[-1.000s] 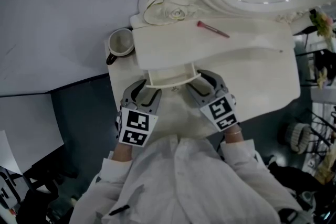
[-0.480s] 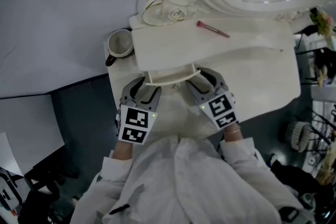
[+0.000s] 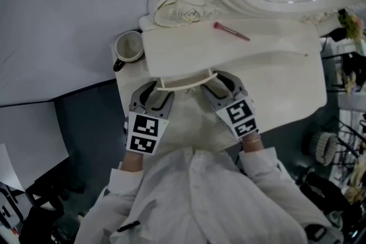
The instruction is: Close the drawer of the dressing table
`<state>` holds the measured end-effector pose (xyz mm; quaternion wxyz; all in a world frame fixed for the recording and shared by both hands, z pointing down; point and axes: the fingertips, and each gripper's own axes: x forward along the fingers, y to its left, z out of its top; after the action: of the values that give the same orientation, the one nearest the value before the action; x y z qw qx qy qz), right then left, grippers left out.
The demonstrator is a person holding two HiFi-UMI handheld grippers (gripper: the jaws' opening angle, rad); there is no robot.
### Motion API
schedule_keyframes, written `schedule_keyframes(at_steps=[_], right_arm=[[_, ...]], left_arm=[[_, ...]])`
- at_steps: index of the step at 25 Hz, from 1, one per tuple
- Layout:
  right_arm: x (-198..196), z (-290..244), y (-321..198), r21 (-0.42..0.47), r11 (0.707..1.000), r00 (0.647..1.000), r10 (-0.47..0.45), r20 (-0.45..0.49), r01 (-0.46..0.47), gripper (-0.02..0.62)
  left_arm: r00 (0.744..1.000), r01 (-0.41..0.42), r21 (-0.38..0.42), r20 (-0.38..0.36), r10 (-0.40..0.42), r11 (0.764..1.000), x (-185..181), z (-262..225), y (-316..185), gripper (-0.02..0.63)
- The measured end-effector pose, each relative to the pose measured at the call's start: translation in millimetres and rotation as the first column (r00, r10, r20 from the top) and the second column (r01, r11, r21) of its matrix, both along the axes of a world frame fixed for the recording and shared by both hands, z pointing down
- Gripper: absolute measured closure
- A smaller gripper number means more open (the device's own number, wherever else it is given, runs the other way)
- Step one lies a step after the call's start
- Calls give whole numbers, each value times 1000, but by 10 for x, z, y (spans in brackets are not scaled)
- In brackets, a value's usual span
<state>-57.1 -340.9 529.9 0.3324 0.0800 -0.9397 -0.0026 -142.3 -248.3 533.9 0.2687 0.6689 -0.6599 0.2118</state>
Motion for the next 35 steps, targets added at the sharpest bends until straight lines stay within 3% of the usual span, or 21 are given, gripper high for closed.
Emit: schedule_keyframes(at_steps=[7, 21, 35], right_arm=[[-46, 4, -14, -54, 998, 999, 29, 30, -27, 397], [-74, 96, -79, -64, 996, 998, 61, 20, -60, 397], [-195, 72, -185, -126, 985, 989, 129, 73, -119, 397]], left_arm=[[998, 51, 4, -47, -50, 999, -63, 14, -11, 405], [996, 91, 10, -23, -90, 996, -161, 13, -69, 405], [990, 140, 21, 10, -140, 990, -285, -3, -167, 405]])
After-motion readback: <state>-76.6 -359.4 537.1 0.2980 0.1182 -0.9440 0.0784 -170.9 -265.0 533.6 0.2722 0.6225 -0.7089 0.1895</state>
